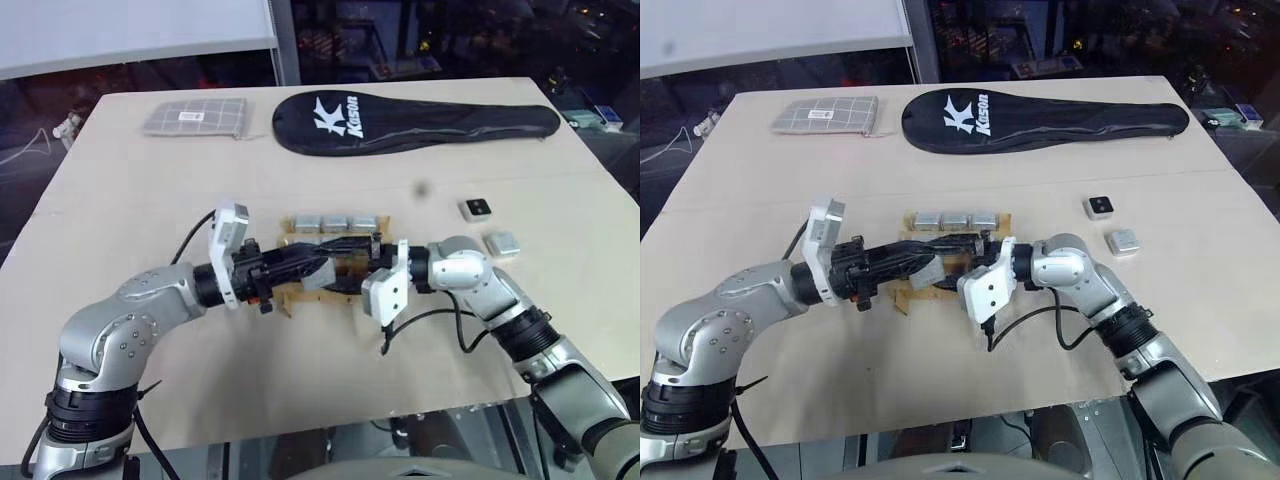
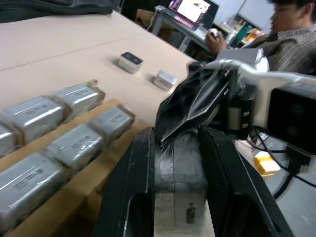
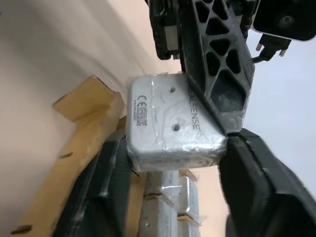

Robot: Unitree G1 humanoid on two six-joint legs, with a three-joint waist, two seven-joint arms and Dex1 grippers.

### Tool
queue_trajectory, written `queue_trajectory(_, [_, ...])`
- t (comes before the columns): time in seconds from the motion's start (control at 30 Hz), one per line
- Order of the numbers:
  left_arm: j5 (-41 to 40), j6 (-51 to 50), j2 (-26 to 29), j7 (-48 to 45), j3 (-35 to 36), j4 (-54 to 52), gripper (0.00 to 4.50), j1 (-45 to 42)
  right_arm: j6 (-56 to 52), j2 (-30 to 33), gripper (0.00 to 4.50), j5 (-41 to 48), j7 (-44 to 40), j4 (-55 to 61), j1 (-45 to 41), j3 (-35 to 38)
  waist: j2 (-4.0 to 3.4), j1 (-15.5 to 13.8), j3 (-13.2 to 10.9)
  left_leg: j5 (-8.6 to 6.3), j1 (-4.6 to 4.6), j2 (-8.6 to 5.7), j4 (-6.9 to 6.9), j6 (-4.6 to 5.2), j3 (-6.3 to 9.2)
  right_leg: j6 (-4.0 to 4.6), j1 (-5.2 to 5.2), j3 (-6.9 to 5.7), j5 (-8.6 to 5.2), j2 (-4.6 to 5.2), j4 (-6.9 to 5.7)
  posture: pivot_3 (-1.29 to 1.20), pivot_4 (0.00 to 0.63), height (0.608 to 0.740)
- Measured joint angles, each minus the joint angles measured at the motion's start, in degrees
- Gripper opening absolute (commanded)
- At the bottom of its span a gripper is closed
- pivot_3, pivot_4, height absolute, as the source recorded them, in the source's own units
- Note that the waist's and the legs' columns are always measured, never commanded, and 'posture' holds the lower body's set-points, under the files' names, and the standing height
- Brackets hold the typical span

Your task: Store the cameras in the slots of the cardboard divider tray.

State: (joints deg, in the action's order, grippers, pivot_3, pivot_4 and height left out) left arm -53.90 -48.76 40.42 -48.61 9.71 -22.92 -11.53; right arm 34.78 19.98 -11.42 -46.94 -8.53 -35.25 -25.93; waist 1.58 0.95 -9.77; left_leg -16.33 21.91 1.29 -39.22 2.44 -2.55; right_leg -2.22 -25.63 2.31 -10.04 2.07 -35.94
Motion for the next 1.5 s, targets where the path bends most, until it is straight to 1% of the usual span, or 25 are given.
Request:
queue_trajectory(0.03, [0.0,-0.2,0.0,0.0,-0.4,0.0,0.75,0.0,-0.1,0.0,4.45,0.0,0.3,0.0,0.0,0.1,0.01,0.0,0.0,0.00,0.00,0.00,0.00,0.00,0.00,0.00,0.00,-0.01,0.00,0.00,0.00,0.00,0.150,0.740])
queue_trajectory(0.33, [0.1,0.1,-0.1,-0.2,-0.7,0.0,0.75,-1.2,1.7,0.2,4.45,-1.1,3.4,-0.6,0.0,0.1,0.00,0.0,0.0,0.00,0.00,0.00,0.00,0.00,-0.02,0.00,0.00,-0.01,0.00,0.00,0.01,0.00,0.150,0.740])
queue_trajectory(0.47, [3.8,4.6,-0.3,-1.5,-1.5,0.6,0.75,-1.6,1.7,1.1,4.45,-0.4,4.2,-0.5,0.6,1.5,0.01,-0.1,0.0,0.00,0.01,-0.02,0.00,0.00,-0.09,0.01,0.00,-0.02,0.00,0.00,0.01,0.00,0.150,0.740])
queue_trajectory(0.53, [6.7,8.3,-0.3,-3.0,-1.7,1.7,0.75,-1.8,0.8,3.1,4.45,2.6,4.1,1.6,3.4,3.3,0.01,-0.4,0.0,0.00,0.06,-0.03,0.00,0.00,-0.09,0.01,0.01,-0.07,-0.01,0.01,0.05,0.00,0.150,0.740])
queue_trajectory(0.57, [8.3,10.4,-0.5,-3.6,-1.8,2.4,0.75,-1.9,-0.1,4.2,4.45,4.6,3.7,2.7,5.2,4.3,0.01,-0.4,0.0,0.00,0.08,-0.03,0.01,0.00,-0.09,0.01,0.00,-0.06,-0.01,0.03,0.08,0.00,0.150,0.740])
queue_trajectory(0.63, [11.8,15.6,-1.6,-4.3,-1.8,4.4,0.75,-2.7,-4.2,7.8,4.45,11.4,1.6,7.0,10.5,6.7,0.03,-0.6,0.0,-0.01,0.10,-0.04,0.00,0.01,-0.11,0.01,0.00,-0.06,-0.01,0.07,0.11,0.00,0.150,0.740])
queue_trajectory(0.73, [16.8,23.3,-2.1,-6.7,-2.6,7.3,0.75,-3.9,-16.0,14.1,4.45,25.5,-2.7,15.4,17.9,10.9,0.03,-0.5,0.0,-0.02,0.08,-0.04,0.00,0.04,-0.16,0.00,0.03,-0.02,-0.01,0.09,0.13,0.00,0.150,0.740])
queue_trajectory(0.83, [20.4,30.2,-2.6,-11.7,-4.1,11.1,0.75,-4.1,-35.4,26.1,4.45,46.5,-8.0,25.1,28.5,18.8,0.07,-0.6,0.0,-0.05,0.05,-0.03,0.00,0.08,-0.16,-0.01,0.07,-0.04,-0.02,0.07,0.13,0.00,0.150,0.740])
queue_trajectory(0.9, [20.9,32.2,-3.3,-13.5,-4.7,12.9,0.75,-4.4,-41.3,29.7,4.45,52.8,-10.2,27.3,32.0,22.6,0.09,-0.4,-0.1,-0.05,0.01,-0.02,0.00,0.09,-0.18,-0.03,0.08,-0.02,-0.02,0.05,0.11,0.00,0.150,0.740])
queue_trajectory(0.93, [21.3,33.8,-3.8,-15.3,-5.5,14.2,0.75,-4.9,-44.5,32.5,4.45,56.6,-13.0,28.7,35.2,25.3,0.09,-0.3,-0.1,-0.05,-0.02,-0.01,0.00,0.09,-0.17,-0.06,0.10,-0.02,-0.04,0.02,0.10,0.00,0.150,0.740])
queue_trajectory(1.0, [22.2,36.0,-4.0,-18.1,-6.3,17.1,0.75,-6.4,-48.3,35.6,4.45,60.7,-17.7,29.0,39.6,29.8,0.11,-0.3,-0.1,-0.05,-0.04,0.00,-0.01,0.09,-0.15,-0.23,0.13,-0.03,-0.14,-0.05,0.10,0.00,0.150,0.740])
queue_trajectory(1.07, [22.9,37.9,-4.0,-20.2,-6.7,19.7,0.75,-7.8,-49.7,36.3,4.45,62.2,-21.2,27.5,41.5,33.7,0.11,-0.2,-0.1,-0.05,-0.08,0.02,-0.02,0.09,-0.18,-0.26,0.16,0.00,-0.15,-0.07,0.09,0.00,0.150,0.740])
queue_trajectory(1.2, [24.0,40.9,-4.1,-24.6,-7.9,25.3,0.75,-10.4,-49.5,36.6,4.45,62.5,-29.7,21.4,43.0,40.9,0.11,-0.3,-0.1,-0.05,-0.05,0.00,-0.05,0.10,-0.16,-0.28,0.17,0.00,-0.15,-0.07,0.10,0.00,0.150,0.740])
queue_trajectory(1.33, [24.9,42.6,-3.7,-28.1,-8.0,29.3,0.75,-11.7,-49.4,36.2,4.45,62.1,-34.6,18.2,44.2,45.1,0.12,-0.3,-0.1,-0.07,0.01,0.00,-0.04,0.13,-0.13,-0.34,0.14,-0.01,-0.10,-0.07,0.12,0.00,0.150,0.740])
queue_trajectory(1.5, [25.2,43.4,-3.4,-31.0,-8.0,31.1,0.75,-12.9,-48.8,35.0,4.45,60.6,-37.6,16.4,44.6,47.1,0.12,-0.3,-0.1,-0.07,-0.02,0.00,-0.06,0.13,-0.14,-0.36,0.16,0.00,-0.10,-0.06,0.12,0.00,0.150,0.740])
